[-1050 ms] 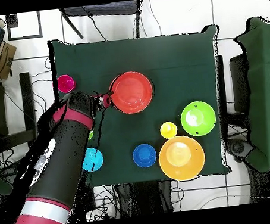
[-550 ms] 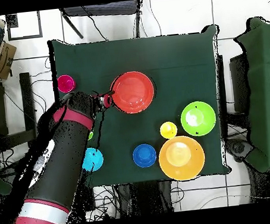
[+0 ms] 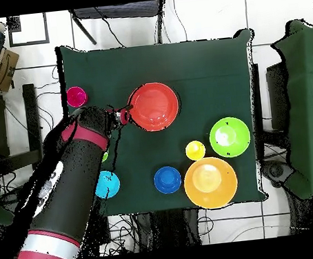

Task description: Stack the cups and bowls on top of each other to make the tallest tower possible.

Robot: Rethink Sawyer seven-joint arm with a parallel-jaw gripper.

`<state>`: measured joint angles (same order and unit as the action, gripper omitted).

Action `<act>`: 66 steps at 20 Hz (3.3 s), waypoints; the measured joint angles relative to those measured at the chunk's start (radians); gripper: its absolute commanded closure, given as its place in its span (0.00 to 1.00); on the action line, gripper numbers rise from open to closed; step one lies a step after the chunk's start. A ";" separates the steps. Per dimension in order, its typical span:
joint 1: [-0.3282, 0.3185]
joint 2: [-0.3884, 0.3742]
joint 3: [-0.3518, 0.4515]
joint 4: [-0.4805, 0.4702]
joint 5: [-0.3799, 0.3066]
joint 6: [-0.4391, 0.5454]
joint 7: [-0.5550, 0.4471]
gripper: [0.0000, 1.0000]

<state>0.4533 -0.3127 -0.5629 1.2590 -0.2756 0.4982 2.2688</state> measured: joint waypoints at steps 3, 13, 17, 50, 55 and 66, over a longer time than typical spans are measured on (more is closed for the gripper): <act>0.000 0.000 0.000 0.000 0.003 0.000 0.000 1.00; 0.000 0.000 0.000 0.000 0.007 0.000 0.000 1.00; 0.000 0.000 0.000 0.000 0.007 0.000 0.000 1.00; 0.000 0.000 0.000 0.000 0.031 0.000 0.000 1.00; 0.001 0.000 0.000 0.000 0.042 0.000 0.000 1.00; 0.003 0.002 -0.002 0.000 0.058 0.000 0.000 1.00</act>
<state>0.4566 -0.3109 -0.5649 1.2590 -0.2171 0.4982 2.2688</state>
